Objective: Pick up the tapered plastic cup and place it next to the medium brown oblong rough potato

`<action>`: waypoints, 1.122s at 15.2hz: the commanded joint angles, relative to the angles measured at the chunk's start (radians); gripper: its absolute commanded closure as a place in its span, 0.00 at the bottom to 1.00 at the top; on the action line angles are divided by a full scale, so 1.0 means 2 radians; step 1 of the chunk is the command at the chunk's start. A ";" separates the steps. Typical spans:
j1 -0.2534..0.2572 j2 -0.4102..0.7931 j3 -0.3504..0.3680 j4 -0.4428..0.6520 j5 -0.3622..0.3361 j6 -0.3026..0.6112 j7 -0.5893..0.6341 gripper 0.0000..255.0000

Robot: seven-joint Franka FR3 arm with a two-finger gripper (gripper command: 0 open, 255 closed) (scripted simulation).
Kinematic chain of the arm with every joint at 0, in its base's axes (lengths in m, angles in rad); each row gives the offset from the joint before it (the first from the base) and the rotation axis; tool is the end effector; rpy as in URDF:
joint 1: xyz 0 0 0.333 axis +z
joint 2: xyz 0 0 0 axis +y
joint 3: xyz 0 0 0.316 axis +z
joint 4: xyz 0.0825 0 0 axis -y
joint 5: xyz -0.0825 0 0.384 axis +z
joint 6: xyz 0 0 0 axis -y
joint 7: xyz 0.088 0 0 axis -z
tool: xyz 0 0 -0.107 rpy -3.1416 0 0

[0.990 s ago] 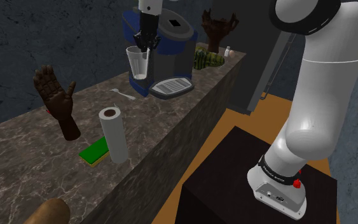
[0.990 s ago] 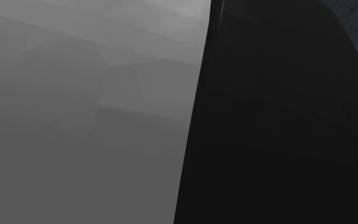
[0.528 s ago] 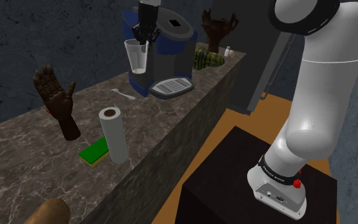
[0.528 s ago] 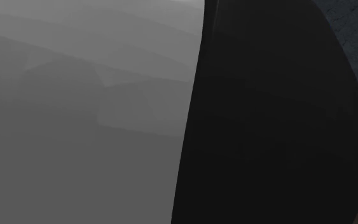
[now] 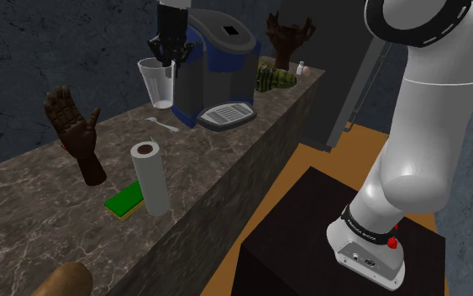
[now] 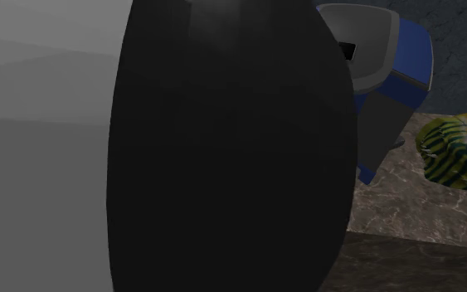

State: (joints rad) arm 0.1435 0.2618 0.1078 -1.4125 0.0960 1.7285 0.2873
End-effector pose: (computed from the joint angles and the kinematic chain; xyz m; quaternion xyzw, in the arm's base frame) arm 0.6250 0.1606 0.5587 -0.9974 0.0264 -0.0105 0.0666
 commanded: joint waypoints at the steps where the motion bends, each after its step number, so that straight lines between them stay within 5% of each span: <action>1: 0.013 -0.001 0.007 0.001 -0.003 0.001 0.022 1.00; 9: 0.073 0.021 0.036 0.029 -0.021 0.004 0.110 1.00; 17: 0.141 0.081 0.059 0.113 -0.048 -0.015 0.198 1.00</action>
State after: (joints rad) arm 0.4073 0.3964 0.2211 -1.2278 0.0098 1.7121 0.6598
